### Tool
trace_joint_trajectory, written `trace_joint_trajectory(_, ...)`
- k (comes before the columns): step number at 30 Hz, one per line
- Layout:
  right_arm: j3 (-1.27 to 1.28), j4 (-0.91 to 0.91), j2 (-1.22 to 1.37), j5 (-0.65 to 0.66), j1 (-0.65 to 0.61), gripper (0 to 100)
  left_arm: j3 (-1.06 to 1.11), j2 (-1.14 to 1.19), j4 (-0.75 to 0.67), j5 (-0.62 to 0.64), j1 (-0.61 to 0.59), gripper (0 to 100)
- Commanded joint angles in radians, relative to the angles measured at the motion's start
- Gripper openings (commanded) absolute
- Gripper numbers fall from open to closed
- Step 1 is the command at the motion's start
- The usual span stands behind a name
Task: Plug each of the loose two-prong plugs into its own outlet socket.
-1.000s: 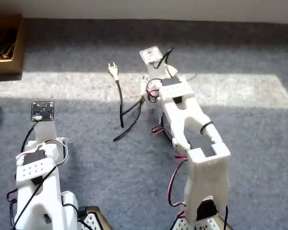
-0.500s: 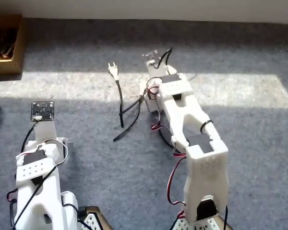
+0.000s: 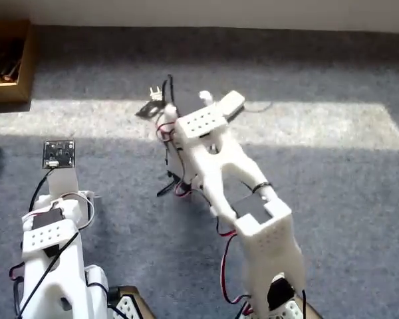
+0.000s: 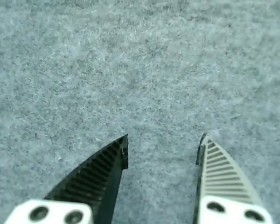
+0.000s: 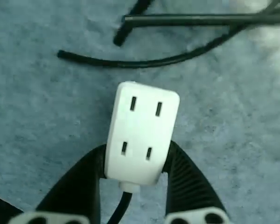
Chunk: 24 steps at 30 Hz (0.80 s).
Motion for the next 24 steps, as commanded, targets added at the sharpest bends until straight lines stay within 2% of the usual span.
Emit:
trace_joint_trajectory(1,-0.021,0.027,-0.101,0.043,-0.151,0.7,-0.019,-0.015,-0.014,0.002,0.008,25)
trace_joint_trajectory(7,0.182,0.05,-0.397,0.071,-0.364,0.7,-0.022,-0.012,-0.043,-0.115,-0.053,25)
trace_joint_trajectory(12,0.509,0.054,-0.736,0.018,-0.433,0.7,-0.024,-0.012,-0.087,-0.123,-0.108,25)
trace_joint_trajectory(15,0.809,-0.042,-0.901,0.025,-0.406,0.7,-0.024,-0.012,-0.066,-0.123,-0.097,25)
trace_joint_trajectory(19,1.268,-0.404,-1.032,0.15,-0.328,0.7,-0.024,-0.012,0.002,-0.124,-0.028,25)
trace_joint_trajectory(24,1.451,-0.694,-1.01,0.295,-0.157,0.7,-0.027,-0.015,0.035,-0.126,0.004,25)
